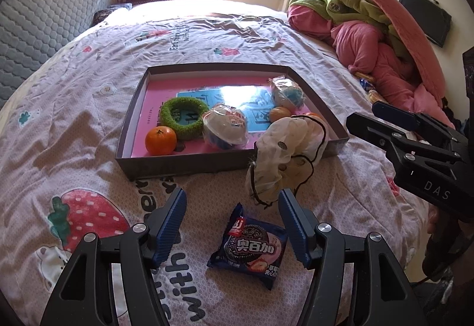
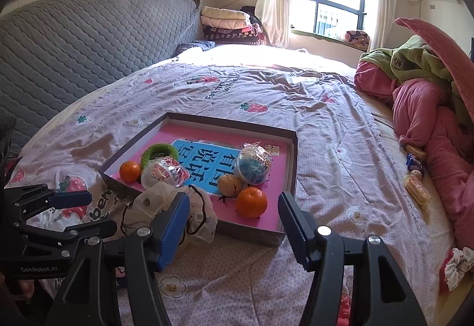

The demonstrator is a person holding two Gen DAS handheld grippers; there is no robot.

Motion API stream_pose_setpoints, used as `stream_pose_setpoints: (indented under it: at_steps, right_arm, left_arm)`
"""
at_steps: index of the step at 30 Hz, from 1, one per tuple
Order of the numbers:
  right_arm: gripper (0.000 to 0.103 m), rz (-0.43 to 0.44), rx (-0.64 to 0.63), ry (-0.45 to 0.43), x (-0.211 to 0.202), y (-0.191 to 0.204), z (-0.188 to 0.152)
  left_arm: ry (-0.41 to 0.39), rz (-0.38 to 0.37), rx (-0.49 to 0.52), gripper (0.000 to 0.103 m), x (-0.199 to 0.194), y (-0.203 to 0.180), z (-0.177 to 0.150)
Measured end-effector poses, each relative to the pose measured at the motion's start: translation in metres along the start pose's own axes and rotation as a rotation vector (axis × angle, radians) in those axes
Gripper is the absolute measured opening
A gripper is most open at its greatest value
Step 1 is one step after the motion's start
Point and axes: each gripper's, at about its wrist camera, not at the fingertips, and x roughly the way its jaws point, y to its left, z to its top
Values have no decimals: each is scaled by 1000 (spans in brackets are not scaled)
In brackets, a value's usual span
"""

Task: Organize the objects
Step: 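Approach the blue cookie packet with the left gripper while the right approaches the white drawstring bag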

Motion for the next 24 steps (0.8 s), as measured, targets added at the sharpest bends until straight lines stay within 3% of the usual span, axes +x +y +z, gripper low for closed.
stream_pose_setpoints:
  at_steps: [24]
  right_arm:
    - [62,92,4,111,18,15,-17]
  left_arm:
    - [80,-19,130,66,9,-15,-35]
